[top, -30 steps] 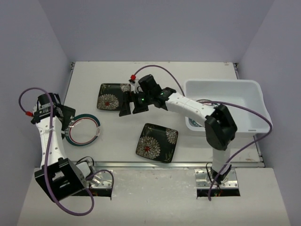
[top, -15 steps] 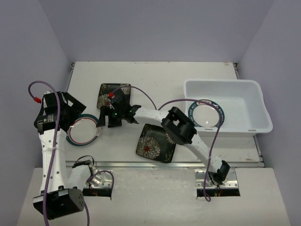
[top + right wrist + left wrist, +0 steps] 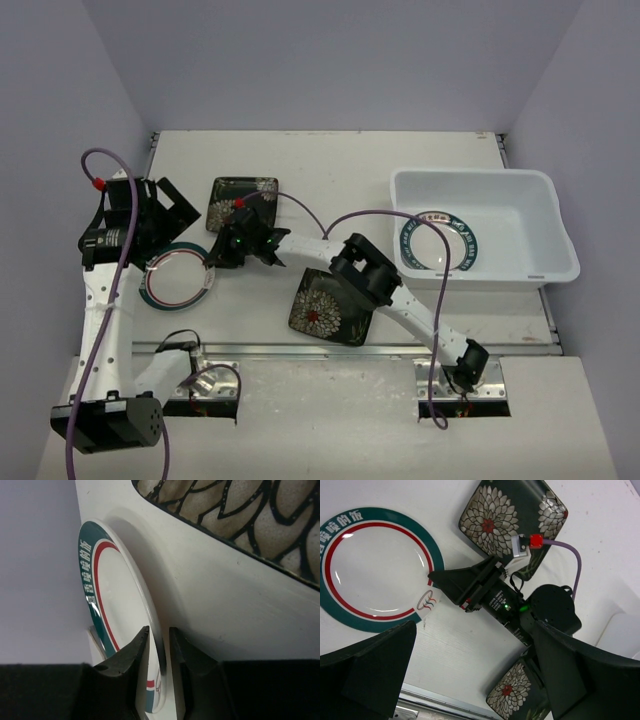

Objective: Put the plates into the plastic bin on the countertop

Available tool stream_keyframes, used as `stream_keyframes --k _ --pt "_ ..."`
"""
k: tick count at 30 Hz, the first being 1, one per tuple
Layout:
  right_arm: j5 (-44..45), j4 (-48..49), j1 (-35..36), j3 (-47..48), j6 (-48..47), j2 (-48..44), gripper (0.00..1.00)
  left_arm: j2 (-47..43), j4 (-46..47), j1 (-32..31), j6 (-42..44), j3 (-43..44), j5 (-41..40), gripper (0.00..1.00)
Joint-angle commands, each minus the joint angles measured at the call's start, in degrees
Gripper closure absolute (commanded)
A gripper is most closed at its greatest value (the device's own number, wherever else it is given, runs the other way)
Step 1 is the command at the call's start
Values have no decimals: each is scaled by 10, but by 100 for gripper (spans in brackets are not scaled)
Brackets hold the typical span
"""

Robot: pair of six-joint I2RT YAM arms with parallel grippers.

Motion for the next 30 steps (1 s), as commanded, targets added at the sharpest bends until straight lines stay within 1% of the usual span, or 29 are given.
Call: stream_keyframes --k 1,2,4,8,11,14,16,21,22,23,24,25,26,28,29,30 --pt "-22 -38 2 22 18 40 82 3 28 -17 16 30 12 0" --pt "-31 -36 2 22 19 37 83 3 29 -20 18 32 12 0" --pt "-47 -33 2 3 11 11 99 6 29 -26 20 40 10 0" --pt "-50 -1 -6 -55 -29 -73 100 13 22 -37 28 65 -18 0" --pt "-51 -25 -33 -85 -74 -175 100 23 10 -51 33 106 -45 0" --pt "-50 -52 -72 -126 -101 -271 100 38 3 -56 35 139 -54 0" --pt "-54 -64 -105 -189 -108 -354 100 49 4 -57 35 162 -60 0" --pt "-62 -77 -248 -364 -137 -547 100 71 28 -57 35 156 -59 0" --pt "-70 -86 -281 -375 -146 -581 100 74 34 -57 35 150 -57 0" --pt "-80 -104 -329 -406 -161 -622 100 76 50 -57 34 135 -54 0" --pt "-84 -124 -360 -422 -175 -645 100 77 52 -57 34 134 -51 0" --pt "-90 -170 -395 -439 -199 -666 100 77 69 -57 32 120 -47 0" --pt "-98 -200 -463 -445 -249 -699 100 77 77 -57 29 113 -36 0" --pt "-103 -276 -567 -472 -325 -736 100 82 104 -57 22 101 9 0" --pt "-111 -289 -632 -483 -365 -753 100 84 115 -57 19 98 34 0" --pt "-117 -305 -671 -496 -388 -772 100 84 130 -57 13 95 64 0"
